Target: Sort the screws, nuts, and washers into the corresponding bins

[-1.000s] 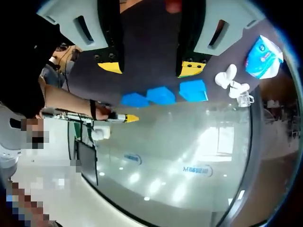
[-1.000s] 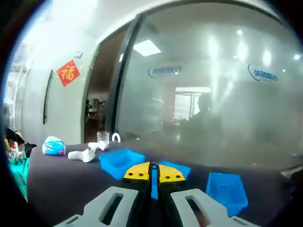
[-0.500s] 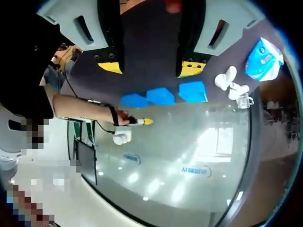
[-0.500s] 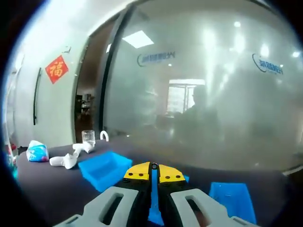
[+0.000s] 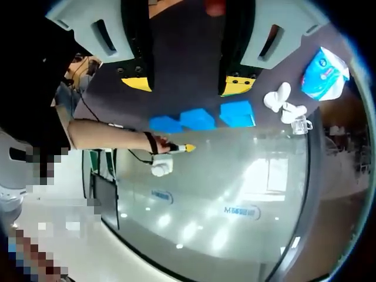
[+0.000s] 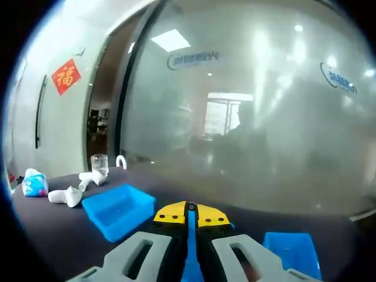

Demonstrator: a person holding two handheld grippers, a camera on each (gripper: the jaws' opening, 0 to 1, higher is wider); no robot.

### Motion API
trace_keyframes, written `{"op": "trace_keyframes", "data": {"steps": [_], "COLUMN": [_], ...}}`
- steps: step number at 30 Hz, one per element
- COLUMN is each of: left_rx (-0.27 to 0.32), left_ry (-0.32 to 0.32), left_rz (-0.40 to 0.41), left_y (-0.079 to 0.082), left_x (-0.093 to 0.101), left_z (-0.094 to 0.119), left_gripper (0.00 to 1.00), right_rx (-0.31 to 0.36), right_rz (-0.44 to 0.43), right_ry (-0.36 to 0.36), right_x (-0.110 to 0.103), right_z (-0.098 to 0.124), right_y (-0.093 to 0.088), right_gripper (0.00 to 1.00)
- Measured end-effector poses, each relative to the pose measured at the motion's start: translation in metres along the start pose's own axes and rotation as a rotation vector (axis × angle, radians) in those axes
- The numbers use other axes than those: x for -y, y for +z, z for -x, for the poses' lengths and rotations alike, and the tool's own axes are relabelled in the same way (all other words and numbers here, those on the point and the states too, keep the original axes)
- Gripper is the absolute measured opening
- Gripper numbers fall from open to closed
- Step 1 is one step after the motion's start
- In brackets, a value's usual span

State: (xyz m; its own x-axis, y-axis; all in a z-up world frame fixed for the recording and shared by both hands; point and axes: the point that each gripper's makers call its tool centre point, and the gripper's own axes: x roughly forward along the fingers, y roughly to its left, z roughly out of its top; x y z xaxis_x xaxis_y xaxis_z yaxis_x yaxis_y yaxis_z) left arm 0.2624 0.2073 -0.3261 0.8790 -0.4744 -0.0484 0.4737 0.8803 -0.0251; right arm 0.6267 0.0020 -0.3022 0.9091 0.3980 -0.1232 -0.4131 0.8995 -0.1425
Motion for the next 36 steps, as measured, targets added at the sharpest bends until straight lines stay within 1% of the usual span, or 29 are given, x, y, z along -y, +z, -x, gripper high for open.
{"op": "trace_keyframes", "data": {"steps": [2, 4, 5, 7, 8, 13, 18, 24, 26, 30, 32, 33, 35, 36], "left_rx": [-0.001, -0.001, 0.000, -0.001, -0.002, -0.003, -0.001, 0.012, 0.022, 0.029, 0.028, 0.026, 0.026, 0.026], "left_ry": [-0.001, -0.002, -0.002, -0.002, -0.001, 0.004, 0.007, 0.023, 0.036, 0.050, 0.050, 0.050, 0.048, 0.048], "left_rz": [-0.001, -0.001, -0.001, 0.000, -0.002, -0.002, -0.001, -0.004, -0.003, 0.007, 0.000, -0.001, 0.003, 0.002], "left_y": [0.000, 0.000, 0.000, 0.000, 0.000, -0.001, 0.000, 0.004, 0.005, 0.006, 0.006, 0.006, 0.006, 0.006], "left_x": [0.001, 0.002, 0.002, 0.002, 0.002, 0.001, 0.000, -0.006, -0.011, -0.021, -0.023, -0.024, -0.024, -0.024], "left_z": [0.000, 0.000, -0.001, -0.001, -0.001, 0.000, 0.001, -0.001, -0.002, -0.007, -0.009, -0.011, -0.012, -0.013], "left_gripper": [0.43, 0.43, 0.43, 0.43, 0.43, 0.43, 0.43, 0.43, 0.43, 0.43, 0.43, 0.43, 0.43, 0.43], "right_rx": [0.001, 0.009, 0.012, 0.022, 0.022, 0.018, 0.044, 0.068, 0.087, 0.125, 0.130, 0.130, 0.146, 0.145], "right_rz": [0.001, 0.012, 0.024, 0.042, 0.048, 0.044, 0.024, 0.009, -0.008, -0.018, -0.023, -0.022, -0.030, -0.032], "right_ry": [0.004, 0.011, 0.013, 0.015, 0.017, 0.035, 0.061, 0.090, 0.111, 0.135, 0.158, 0.178, 0.188, 0.189], "right_x": [-0.002, -0.006, -0.007, -0.010, -0.011, -0.017, -0.022, -0.024, -0.021, -0.026, -0.029, -0.032, -0.032, -0.031], "right_z": [0.000, 0.000, 0.000, 0.001, 0.002, 0.013, 0.032, 0.063, 0.070, 0.106, 0.125, 0.134, 0.159, 0.165], "right_y": [-0.001, -0.001, -0.001, -0.001, -0.001, -0.004, -0.002, 0.003, 0.009, 0.013, 0.009, 0.007, 0.002, 0.000], "right_gripper": [0.02, 0.06, 0.11, 0.28, 0.30, 0.30, 0.30, 0.30, 0.30, 0.30, 0.30, 0.32, 0.34, 0.34]}}
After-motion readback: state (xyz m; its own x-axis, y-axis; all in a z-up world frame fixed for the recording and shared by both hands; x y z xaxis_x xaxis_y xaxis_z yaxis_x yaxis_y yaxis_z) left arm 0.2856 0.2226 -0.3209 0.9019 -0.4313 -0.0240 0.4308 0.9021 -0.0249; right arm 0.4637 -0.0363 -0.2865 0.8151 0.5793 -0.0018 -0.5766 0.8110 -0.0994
